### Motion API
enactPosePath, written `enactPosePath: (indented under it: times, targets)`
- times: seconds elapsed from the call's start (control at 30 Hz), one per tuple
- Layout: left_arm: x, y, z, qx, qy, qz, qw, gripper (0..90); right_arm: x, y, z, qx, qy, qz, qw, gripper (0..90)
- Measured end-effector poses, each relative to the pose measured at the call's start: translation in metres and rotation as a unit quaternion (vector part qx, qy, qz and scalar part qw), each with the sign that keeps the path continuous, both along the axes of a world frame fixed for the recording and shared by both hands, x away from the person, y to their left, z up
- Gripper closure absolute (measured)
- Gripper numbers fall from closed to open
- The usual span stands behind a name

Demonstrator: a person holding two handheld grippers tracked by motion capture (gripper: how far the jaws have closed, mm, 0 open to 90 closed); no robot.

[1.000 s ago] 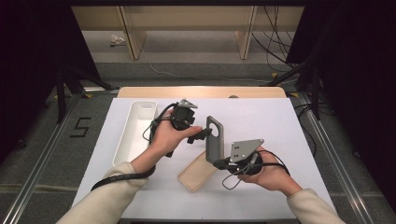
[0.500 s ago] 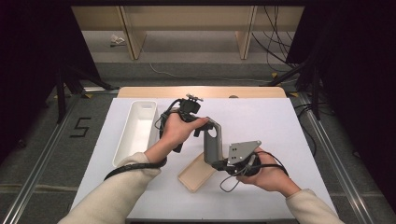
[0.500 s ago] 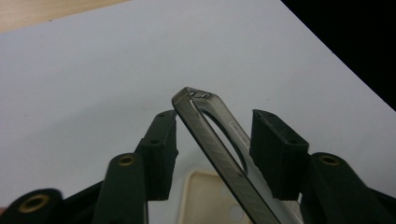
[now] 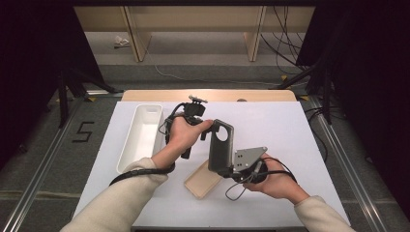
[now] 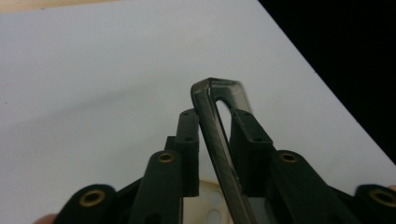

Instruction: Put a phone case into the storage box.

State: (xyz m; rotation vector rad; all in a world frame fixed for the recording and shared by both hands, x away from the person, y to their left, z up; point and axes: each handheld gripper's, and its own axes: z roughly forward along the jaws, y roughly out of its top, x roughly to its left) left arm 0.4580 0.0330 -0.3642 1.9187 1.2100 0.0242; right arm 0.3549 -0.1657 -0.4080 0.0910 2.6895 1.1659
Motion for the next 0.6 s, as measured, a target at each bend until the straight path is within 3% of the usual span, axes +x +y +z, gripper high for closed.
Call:
enactPosePath:
  times: [0.07,0.17,0.23,0.33,0.4,0.6]
  targets:
    - [-0.003,-0.001,0.002,-0.014,-0.002,-0.001,0.9999,79.0,0.002,0.001,-0.003,-0.005,0.002,0.001,1.0,88.8]
    - [-0.007,-0.004,0.004,-0.016,-0.009,-0.009,0.9998,81.2,0.003,0.004,-0.007,-0.012,0.005,0.002,0.9999,89.8]
    - [-0.011,-0.006,0.006,0.013,-0.04,-0.014,0.999,81.7,0.004,0.006,-0.008,-0.014,0.005,0.001,0.9999,90.0]
    - [-0.011,-0.005,0.006,-0.008,-0.038,-0.014,0.9992,81.8,0.004,0.005,-0.007,-0.01,0.006,-0.003,0.9999,90.0]
    - [-0.011,-0.005,0.006,-0.005,-0.045,-0.013,0.9989,81.9,0.005,0.005,-0.006,-0.008,0.003,-0.007,0.9999,89.4]
    - [-0.013,0.001,0.01,-0.008,-0.067,-0.016,0.9976,81.9,0.009,-0.001,-0.004,0.019,0.005,-0.046,0.9987,74.5]
